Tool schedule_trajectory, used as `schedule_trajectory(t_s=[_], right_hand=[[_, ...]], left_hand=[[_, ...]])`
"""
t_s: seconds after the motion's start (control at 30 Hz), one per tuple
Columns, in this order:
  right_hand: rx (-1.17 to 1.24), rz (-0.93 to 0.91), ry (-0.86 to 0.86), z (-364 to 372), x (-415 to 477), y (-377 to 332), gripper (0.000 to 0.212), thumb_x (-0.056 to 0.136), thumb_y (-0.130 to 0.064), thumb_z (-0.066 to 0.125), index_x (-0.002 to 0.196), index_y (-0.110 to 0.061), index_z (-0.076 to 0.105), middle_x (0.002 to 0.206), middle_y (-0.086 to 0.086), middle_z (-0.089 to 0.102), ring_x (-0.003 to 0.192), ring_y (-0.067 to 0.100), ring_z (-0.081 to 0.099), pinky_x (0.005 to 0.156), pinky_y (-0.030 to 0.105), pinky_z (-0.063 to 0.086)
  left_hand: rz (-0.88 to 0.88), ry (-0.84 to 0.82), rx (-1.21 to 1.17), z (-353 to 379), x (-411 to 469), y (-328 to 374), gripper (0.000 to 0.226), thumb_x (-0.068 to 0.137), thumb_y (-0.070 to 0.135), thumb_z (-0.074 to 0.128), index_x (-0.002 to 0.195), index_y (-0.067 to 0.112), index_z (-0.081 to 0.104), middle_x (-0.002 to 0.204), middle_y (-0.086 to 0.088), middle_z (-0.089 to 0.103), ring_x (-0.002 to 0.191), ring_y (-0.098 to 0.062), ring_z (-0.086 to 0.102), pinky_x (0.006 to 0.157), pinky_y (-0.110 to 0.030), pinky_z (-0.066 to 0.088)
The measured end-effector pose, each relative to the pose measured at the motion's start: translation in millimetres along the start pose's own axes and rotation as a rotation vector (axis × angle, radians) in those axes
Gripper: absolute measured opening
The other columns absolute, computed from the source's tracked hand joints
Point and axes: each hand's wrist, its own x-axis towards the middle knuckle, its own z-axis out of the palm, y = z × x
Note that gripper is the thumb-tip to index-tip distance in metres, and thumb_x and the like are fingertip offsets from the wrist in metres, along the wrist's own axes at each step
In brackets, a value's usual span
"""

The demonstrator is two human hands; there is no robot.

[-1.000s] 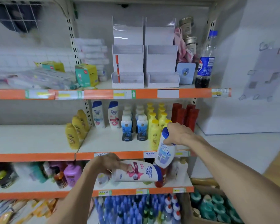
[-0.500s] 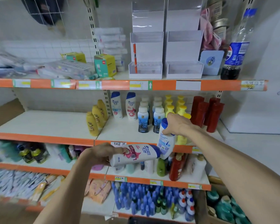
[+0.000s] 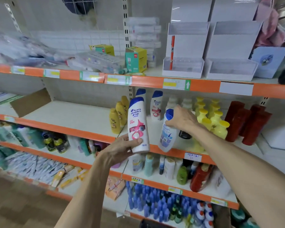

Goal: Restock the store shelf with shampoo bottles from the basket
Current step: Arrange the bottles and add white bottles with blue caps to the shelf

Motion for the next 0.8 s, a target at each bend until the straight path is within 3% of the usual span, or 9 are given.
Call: schedule_trajectory(t_s=[0.1,0.17,0.27,0.37,0.47,0.57,0.8], right_hand=[[0.073,0.033,0.006,18,21,-16,0.045,0.073,-0.033,0.077,0.098,-0.010,0.048,0.088,0.004,0.056,0.079,0.027,0.056,0.059,0.031,0.040],[0.152,0.069,0.009,30,36,-23,0.046,0.070,-0.034,0.079,0.099,-0.010,0.053,0.091,0.006,0.059,0.080,0.026,0.059,0.060,0.032,0.044],[0.240,0.109,0.040,48,56,-33,0.049,0.064,-0.038,0.080,0.099,-0.012,0.059,0.094,0.006,0.065,0.082,0.024,0.063,0.065,0.036,0.051],[0.277,0.163,0.065,67,70,-39,0.055,0.060,-0.045,0.080,0.100,-0.013,0.061,0.095,0.007,0.068,0.084,0.026,0.065,0.060,0.033,0.048],[0.320,0.209,0.082,80,79,-46,0.054,0.064,-0.044,0.081,0.102,-0.013,0.059,0.098,0.005,0.068,0.087,0.025,0.065,0.063,0.034,0.048],[0.347,0.220,0.105,87,91,-50,0.051,0.070,-0.039,0.081,0.107,-0.015,0.057,0.100,0.004,0.066,0.090,0.024,0.063,0.074,0.038,0.052],[0.308,0.185,0.156,93,124,-50,0.049,0.075,-0.041,0.078,0.112,-0.015,0.058,0.107,0.004,0.067,0.095,0.025,0.063,0.080,0.041,0.053]], left_hand=[[0.054,0.037,0.130,-23,30,-1,0.056,0.071,0.008,0.082,0.120,-0.003,0.058,0.116,-0.022,0.067,0.112,-0.041,0.061,0.100,-0.052,0.047],[0.077,0.088,0.149,-40,48,0,0.055,0.068,0.002,0.082,0.117,-0.004,0.058,0.110,-0.021,0.070,0.106,-0.041,0.064,0.090,-0.048,0.054],[0.111,0.158,0.235,-69,77,4,0.054,0.062,-0.001,0.084,0.111,0.000,0.062,0.101,-0.013,0.074,0.096,-0.032,0.070,0.074,-0.034,0.059],[0.159,0.183,0.381,-92,100,4,0.052,0.059,0.004,0.088,0.105,0.012,0.065,0.097,-0.004,0.075,0.090,-0.021,0.071,0.076,-0.033,0.058],[0.187,0.191,0.430,-102,116,0,0.057,0.057,0.002,0.089,0.106,0.015,0.063,0.096,0.001,0.074,0.084,-0.012,0.072,0.065,-0.023,0.058],[0.207,0.219,0.501,-109,137,0,0.068,0.053,0.008,0.092,0.113,0.014,0.061,0.100,0.002,0.073,0.088,-0.012,0.070,0.073,-0.027,0.059],[0.229,0.233,0.582,-113,191,12,0.075,0.052,0.003,0.091,0.117,0.016,0.056,0.101,0.002,0.071,0.091,-0.016,0.067,0.080,-0.032,0.055]])
